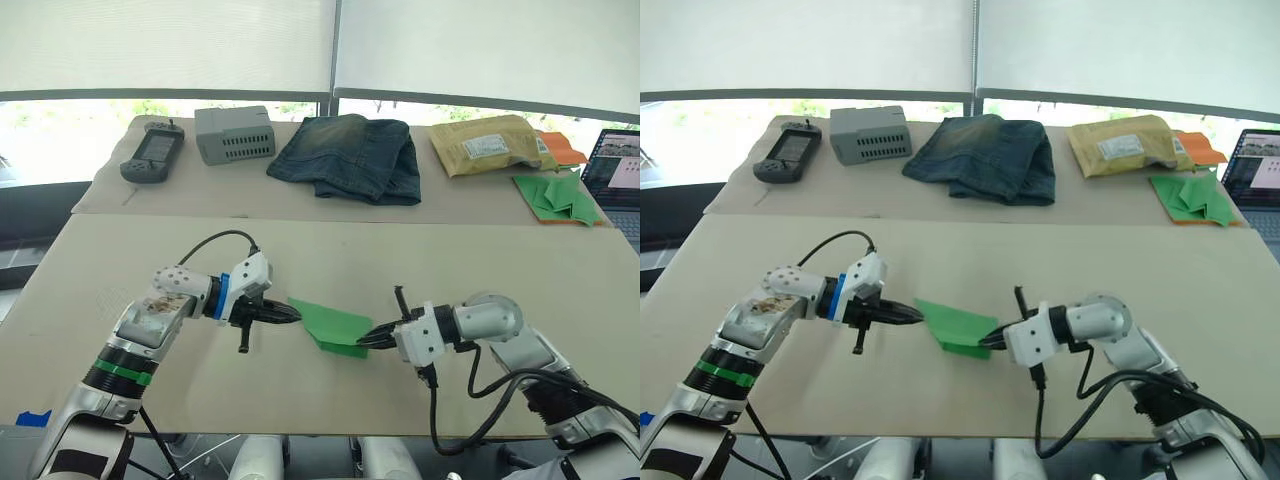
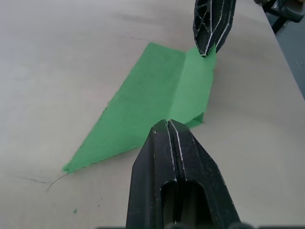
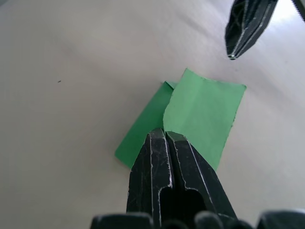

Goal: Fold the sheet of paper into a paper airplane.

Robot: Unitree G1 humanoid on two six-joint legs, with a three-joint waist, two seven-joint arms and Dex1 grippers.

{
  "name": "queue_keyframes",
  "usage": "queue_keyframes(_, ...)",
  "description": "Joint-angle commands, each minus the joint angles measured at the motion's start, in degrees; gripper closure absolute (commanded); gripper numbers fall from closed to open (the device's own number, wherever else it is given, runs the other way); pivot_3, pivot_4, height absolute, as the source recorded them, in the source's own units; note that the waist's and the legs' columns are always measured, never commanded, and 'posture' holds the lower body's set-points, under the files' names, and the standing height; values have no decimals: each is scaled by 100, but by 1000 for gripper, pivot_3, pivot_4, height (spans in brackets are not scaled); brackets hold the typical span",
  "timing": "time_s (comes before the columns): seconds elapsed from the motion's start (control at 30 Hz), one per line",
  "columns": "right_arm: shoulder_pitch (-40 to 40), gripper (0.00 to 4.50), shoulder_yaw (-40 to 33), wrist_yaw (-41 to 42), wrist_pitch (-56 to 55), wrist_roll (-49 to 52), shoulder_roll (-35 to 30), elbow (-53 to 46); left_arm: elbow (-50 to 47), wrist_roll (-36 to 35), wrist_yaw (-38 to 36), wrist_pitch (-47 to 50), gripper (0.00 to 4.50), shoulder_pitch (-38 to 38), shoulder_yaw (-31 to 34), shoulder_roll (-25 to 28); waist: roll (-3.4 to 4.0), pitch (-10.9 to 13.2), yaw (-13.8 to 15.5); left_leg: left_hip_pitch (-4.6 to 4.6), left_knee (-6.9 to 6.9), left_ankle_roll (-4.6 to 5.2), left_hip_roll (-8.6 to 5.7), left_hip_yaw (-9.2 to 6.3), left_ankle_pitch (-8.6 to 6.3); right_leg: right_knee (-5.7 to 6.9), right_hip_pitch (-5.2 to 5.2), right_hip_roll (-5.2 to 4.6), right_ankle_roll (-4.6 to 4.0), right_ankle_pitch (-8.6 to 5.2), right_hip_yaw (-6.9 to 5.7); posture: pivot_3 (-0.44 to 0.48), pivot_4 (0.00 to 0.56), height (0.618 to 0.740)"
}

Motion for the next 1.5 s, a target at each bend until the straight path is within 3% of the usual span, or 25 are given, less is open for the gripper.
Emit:
queue_keyframes(0.03,-63,4458,9,122,-348,57,-105,-37,-17,-45,-29,-42,4500,-147,-11,-68,0,0,-1,0,0,0,0,0,0,0,0,1,8,-5,0,0,150,728)
queue_keyframes(0.47,-300,4458,104,598,-811,406,-232,-127,345,449,-177,-642,4500,-317,-595,-344,0,0,1,-1,0,0,-4,0,0,0,0,2,-11,6,1,0,150,728)
queue_keyframes(0.8,-1222,4458,377,951,-1514,293,4,1097,474,529,-150,-759,4500,-359,-583,-358,0,0,-5,2,-1,3,-2,0,-1,1,0,4,-26,10,1,0,150,728)
queue_keyframes(1.1,-932,4458,405,964,-1457,358,-79,885,398,543,69,-739,4500,-121,-389,-294,1,0,-2,1,-1,8,1,-2,-4,4,0,-8,-25,10,2,0,150,728)
queue_keyframes(1.3,-963,4458,440,930,-1419,236,-42,1059,704,512,209,-768,4500,-430,-287,-570,1,1,7,2,2,8,-1,-2,-4,4,1,-8,-25,10,1,0,150,728)
queue_keyframes(1.5,-962,4458,421,878,-1401,212,-55,1112,951,1025,293,-1125,4500,-387,-711,-682,1,1,-2,1,1,8,-2,0,-4,4,1,-8,-25,10,2,0,150,728)
